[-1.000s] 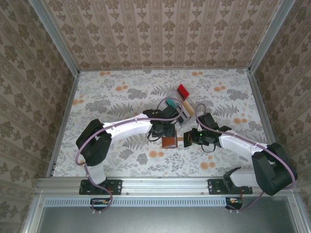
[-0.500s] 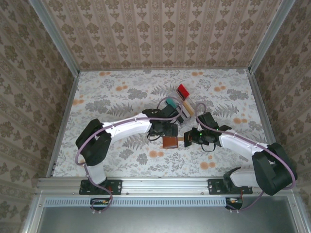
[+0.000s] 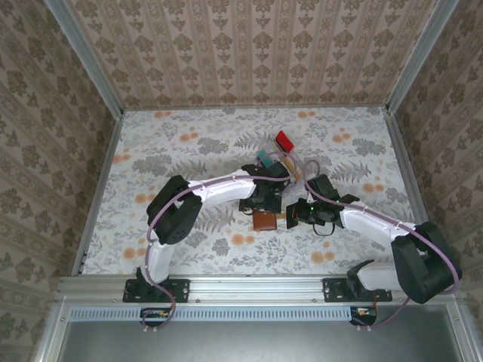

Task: Put the credit cards into the card holder
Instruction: Open the card holder at the center of the table.

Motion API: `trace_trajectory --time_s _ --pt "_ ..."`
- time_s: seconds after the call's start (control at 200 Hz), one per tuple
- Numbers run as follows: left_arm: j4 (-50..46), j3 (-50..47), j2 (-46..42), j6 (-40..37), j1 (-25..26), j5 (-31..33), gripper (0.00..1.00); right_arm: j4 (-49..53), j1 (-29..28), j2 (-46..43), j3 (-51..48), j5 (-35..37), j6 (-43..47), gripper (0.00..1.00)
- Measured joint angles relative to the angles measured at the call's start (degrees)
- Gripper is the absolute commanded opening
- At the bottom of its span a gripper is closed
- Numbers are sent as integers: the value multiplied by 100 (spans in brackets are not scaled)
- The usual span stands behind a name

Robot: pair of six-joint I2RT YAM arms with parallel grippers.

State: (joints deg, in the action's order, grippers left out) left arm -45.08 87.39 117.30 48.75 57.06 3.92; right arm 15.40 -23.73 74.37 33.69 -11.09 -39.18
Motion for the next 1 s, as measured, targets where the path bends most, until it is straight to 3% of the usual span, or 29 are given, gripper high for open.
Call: trace_trajectory --time_s 0.18,0.46,0.705,0.775,1.0 --pt "-85 17 -94 -31 92 72 75 15 0 0 0 24 0 0" --pt "-48 -533 -1038 59 85 245 46 57 0 0 0 63 -2 0" --pt "249 -1241 -1421 125 4 254 5 68 0 0 4 81 -2 0" --pt "372 -1401 -1482 138 -35 234 0 127 0 0 37 101 0 0" --pt "1235 -2164 -2011 201 -197 -61 0 332 0 0 229 142 0 0"
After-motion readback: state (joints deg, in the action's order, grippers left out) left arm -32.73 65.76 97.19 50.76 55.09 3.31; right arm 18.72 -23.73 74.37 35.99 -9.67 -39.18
